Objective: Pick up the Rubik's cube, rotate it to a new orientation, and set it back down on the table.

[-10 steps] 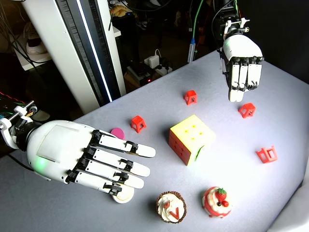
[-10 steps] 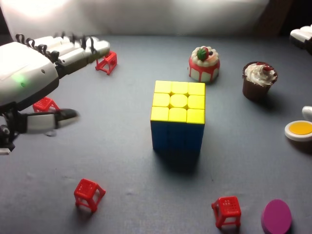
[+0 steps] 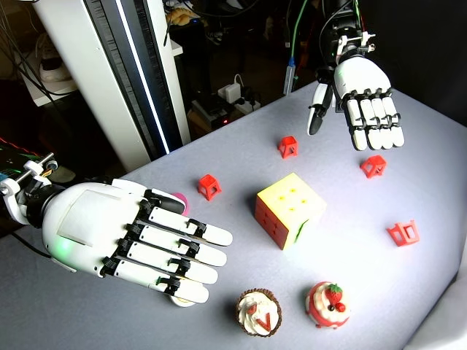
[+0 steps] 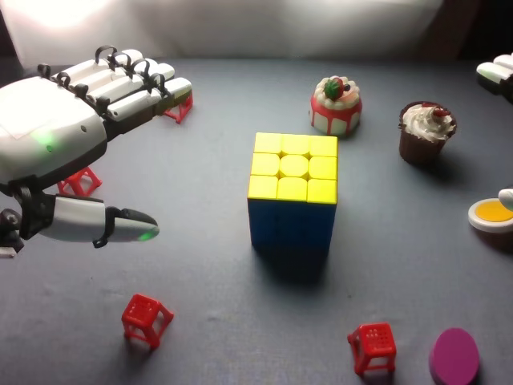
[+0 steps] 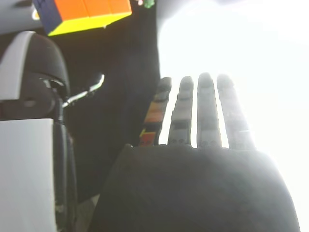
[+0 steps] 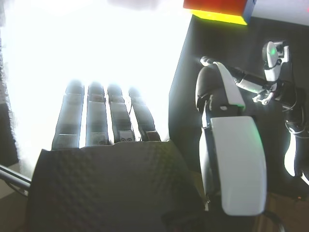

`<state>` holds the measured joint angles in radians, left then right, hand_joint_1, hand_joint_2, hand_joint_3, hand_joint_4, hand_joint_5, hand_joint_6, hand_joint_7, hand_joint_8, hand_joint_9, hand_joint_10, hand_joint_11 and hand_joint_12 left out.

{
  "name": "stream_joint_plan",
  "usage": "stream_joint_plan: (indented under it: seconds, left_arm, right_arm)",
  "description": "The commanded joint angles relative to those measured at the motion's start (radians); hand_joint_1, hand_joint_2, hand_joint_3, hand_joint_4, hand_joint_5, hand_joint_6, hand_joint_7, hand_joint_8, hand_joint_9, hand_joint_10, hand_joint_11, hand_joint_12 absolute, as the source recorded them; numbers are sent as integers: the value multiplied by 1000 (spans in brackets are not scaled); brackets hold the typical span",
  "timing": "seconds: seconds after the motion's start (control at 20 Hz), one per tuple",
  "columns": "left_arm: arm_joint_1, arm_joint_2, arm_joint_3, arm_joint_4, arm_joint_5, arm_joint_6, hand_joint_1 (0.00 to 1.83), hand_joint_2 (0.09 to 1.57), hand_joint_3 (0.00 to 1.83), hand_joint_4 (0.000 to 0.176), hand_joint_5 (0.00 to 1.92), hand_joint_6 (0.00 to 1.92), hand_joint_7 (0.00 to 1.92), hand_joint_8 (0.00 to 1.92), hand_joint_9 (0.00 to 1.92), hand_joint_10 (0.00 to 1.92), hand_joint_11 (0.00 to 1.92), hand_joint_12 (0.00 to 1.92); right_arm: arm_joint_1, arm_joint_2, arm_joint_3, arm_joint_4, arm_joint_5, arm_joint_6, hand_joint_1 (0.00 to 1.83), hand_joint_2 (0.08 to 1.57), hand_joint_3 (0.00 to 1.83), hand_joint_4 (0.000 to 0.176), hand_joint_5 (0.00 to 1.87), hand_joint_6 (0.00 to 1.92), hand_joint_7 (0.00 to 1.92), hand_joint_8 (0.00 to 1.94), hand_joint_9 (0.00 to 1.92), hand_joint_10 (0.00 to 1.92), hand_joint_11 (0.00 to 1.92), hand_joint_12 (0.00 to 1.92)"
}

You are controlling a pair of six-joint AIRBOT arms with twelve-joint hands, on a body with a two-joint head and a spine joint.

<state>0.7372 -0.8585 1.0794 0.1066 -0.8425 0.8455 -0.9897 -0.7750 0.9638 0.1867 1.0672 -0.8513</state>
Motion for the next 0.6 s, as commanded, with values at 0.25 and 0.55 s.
stream_joint_plan:
  seconds: [0.25, 0.55]
  left_arm:
    - [-105, -34, 24, 92, 32, -48, 674, 906, 0, 0, 0, 0, 0, 0, 0, 0, 0, 0]
    - [-233, -110, 77, 207, 187, -106, 577, 849, 0, 31, 0, 0, 0, 0, 0, 0, 0, 0]
  right_arm:
    - [-8, -9, 6, 19, 113, 1, 516, 1162, 5, 0, 0, 0, 0, 0, 0, 0, 0, 0]
    - [-9, -27, 11, 20, 108, 1, 473, 1148, 0, 0, 0, 0, 0, 0, 0, 0, 0, 0]
